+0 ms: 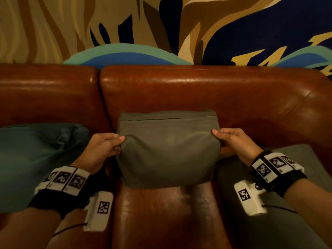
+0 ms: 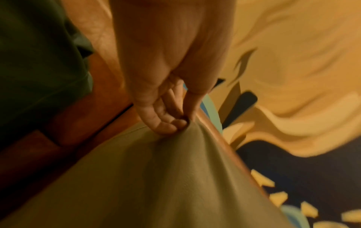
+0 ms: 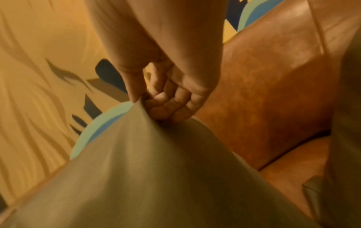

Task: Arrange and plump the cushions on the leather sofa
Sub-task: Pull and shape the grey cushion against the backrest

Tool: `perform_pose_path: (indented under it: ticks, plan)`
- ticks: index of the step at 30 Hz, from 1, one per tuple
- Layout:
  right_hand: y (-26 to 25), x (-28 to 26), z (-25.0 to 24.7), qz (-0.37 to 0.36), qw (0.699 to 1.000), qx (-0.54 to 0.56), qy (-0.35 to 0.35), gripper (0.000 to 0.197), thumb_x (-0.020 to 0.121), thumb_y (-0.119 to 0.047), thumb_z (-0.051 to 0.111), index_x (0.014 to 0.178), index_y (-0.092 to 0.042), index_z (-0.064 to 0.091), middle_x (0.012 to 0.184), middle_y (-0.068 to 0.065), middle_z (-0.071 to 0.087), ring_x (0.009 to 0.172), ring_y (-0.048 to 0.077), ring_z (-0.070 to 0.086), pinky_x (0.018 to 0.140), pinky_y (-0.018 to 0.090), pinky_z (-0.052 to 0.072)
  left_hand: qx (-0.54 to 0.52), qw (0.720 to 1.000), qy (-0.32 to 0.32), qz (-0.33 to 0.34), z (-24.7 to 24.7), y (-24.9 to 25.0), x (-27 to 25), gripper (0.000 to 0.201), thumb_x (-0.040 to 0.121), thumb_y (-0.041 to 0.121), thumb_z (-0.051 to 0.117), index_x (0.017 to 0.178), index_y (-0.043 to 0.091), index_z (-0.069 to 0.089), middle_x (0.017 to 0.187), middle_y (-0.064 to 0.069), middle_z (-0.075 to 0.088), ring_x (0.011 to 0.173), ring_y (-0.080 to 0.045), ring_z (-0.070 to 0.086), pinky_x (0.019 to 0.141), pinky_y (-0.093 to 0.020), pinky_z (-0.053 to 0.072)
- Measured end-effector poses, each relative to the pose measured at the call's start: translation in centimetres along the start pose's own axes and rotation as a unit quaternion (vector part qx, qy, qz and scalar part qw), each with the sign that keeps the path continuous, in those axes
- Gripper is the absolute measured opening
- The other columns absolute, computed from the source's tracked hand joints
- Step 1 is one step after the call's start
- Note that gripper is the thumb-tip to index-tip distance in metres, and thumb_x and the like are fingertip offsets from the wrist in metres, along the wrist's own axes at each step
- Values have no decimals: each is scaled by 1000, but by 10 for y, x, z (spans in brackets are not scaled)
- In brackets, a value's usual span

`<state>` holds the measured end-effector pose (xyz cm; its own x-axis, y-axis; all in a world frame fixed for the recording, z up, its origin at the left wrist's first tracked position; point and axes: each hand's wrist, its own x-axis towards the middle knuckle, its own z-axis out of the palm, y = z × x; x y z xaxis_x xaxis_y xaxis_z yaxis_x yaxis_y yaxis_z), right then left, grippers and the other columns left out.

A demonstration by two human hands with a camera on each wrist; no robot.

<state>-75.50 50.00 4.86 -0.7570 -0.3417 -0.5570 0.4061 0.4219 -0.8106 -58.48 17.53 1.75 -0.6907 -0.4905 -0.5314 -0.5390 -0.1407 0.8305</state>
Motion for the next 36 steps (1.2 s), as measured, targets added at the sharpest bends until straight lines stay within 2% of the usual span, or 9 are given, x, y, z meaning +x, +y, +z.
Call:
perform_pose_path:
  ticks: [5, 8, 11, 15, 20, 26, 29, 33, 36]
  plan:
    - [2, 12, 9, -6, 998, 31, 46, 24, 96, -29, 61, 82, -11, 69, 89, 14, 75, 75, 22, 70, 61, 32, 56, -71, 996, 42, 23, 16, 8, 12, 14, 98, 14, 55, 92, 11, 67, 94, -6, 70, 87, -15, 67, 80, -28, 52]
    - [21, 17, 24, -7, 997, 28, 72, 30, 92, -39, 65, 106, -13, 69, 113, 13, 72, 92, 21, 70, 78, 37, 56, -2, 997, 66, 28, 29, -12, 13, 18, 96, 25, 59, 89, 12, 69, 95, -9, 70, 94, -24, 66, 91, -38, 51]
    - [37, 23, 28, -52, 991, 23, 122, 64, 72, -67, 73, 115, -19, 71, 119, 2, 70, 110, 21, 66, 101, 46, 51, 27, 990, 113, 76, 35, -25, 10, 18, 95, 23, 60, 78, 19, 67, 83, -3, 69, 81, -18, 67, 81, -34, 54]
    - [37, 22, 37, -87, 982, 41, 161, 10, 94, -27, 65, 96, -22, 74, 101, 2, 75, 99, 19, 70, 96, 43, 54, -38, 983, 157, 91, 44, -26, 12, 7, 91, 21, 66, 87, 18, 70, 81, 6, 69, 74, -2, 66, 77, -22, 53]
    - [40, 27, 45, -96, 972, 57, 208, 9, 94, -22, 65, 87, -21, 72, 98, 10, 75, 96, 27, 70, 95, 47, 54, -58, 971, 218, 86, 52, -33, 18, 26, 88, 31, 69, 102, 9, 67, 96, -8, 69, 91, -20, 65, 88, -34, 52]
    - [57, 15, 45, -126, 953, 109, 252, 18, 93, -24, 66, 106, -15, 74, 106, 3, 74, 105, 21, 68, 97, 43, 53, -70, 957, 247, 137, 57, -35, 9, 12, 92, 30, 64, 89, 18, 66, 86, 3, 68, 87, -12, 65, 78, -22, 48]
    - [60, 18, 50, -134, 944, 73, 291, 22, 95, -24, 63, 113, -14, 69, 115, 1, 66, 112, 20, 61, 102, 42, 48, 33, 952, 266, 149, 65, -41, 10, 13, 98, 34, 53, 95, 23, 60, 94, 3, 62, 85, -7, 56, 82, -29, 47]
    - [55, 21, 75, -195, 876, -176, 405, 39, 90, -28, 68, 120, -3, 62, 131, 11, 46, 125, 27, 37, 109, 47, 34, 250, 854, 341, 304, 79, -32, 9, 37, 102, 26, 36, 123, 7, 59, 121, -18, 57, 108, -29, 48, 92, -39, 34]
    - [59, 21, 105, -231, 841, -227, 432, 55, 89, -25, 63, 135, 2, 48, 148, 16, 37, 144, 30, 22, 118, 47, 17, 373, 783, 229, 442, 117, -31, 0, 43, 104, 28, 29, 138, 9, 48, 138, -14, 54, 132, -28, 42, 107, -48, 32]
